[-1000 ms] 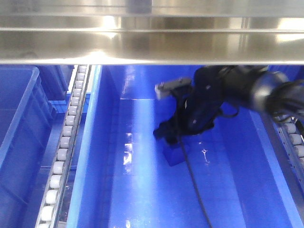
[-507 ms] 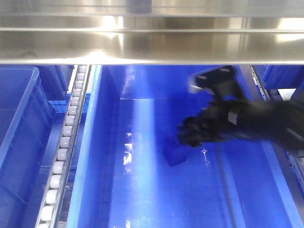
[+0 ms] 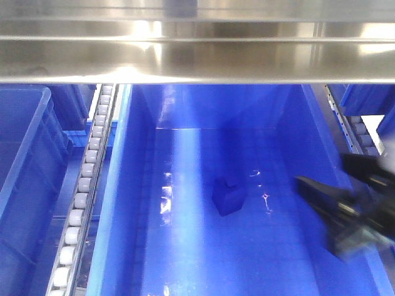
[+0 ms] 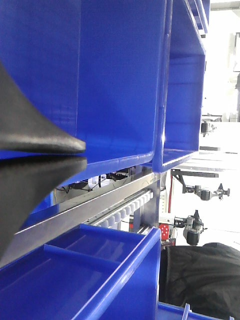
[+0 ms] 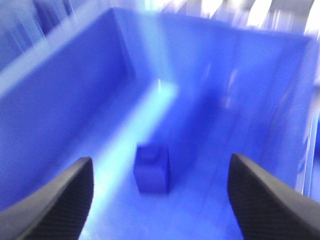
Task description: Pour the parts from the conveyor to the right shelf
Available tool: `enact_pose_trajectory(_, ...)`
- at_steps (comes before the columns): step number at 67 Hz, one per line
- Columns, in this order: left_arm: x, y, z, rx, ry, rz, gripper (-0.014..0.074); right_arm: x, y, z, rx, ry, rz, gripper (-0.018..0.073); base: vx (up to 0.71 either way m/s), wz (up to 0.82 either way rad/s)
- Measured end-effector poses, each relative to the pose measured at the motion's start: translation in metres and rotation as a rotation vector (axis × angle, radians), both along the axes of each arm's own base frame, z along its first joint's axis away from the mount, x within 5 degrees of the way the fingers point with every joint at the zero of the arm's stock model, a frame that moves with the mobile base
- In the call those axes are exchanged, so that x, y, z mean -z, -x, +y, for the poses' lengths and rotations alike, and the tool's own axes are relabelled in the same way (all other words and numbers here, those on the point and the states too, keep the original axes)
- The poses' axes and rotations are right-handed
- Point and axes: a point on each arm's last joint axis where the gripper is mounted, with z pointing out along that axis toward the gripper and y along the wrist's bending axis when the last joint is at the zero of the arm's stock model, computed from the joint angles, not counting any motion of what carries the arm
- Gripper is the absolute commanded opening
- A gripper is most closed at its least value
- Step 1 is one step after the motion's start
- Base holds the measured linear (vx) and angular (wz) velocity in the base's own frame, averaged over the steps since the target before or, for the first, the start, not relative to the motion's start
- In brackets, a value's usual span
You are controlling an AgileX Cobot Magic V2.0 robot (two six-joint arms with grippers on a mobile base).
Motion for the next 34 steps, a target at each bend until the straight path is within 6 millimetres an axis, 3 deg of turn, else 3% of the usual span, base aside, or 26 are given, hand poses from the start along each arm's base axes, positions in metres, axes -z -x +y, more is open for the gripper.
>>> enact_pose_trajectory(17, 0.0, 0.0, 0.0, 0.0, 0.0, 0.0, -0.0006, 0.006, 0.062, -0.033, 0.0, -0.111, -0.208, 0.0467, 0.0, 0.0)
enact_pose_trajectory(25, 0.0, 0.0, 0.0, 0.0, 0.0, 0.0, -0.0006, 0.024, 0.079, -0.042, -0.001, -0.14, -0.279, 0.0445, 0.0, 0.0)
enact_pose_trajectory(34, 0.0, 0.0, 0.0, 0.0, 0.0, 0.0, -0.0006, 0.041, 0.083, -0.045, -0.004, -0.132, -0.366, 0.0421, 0.0, 0.0)
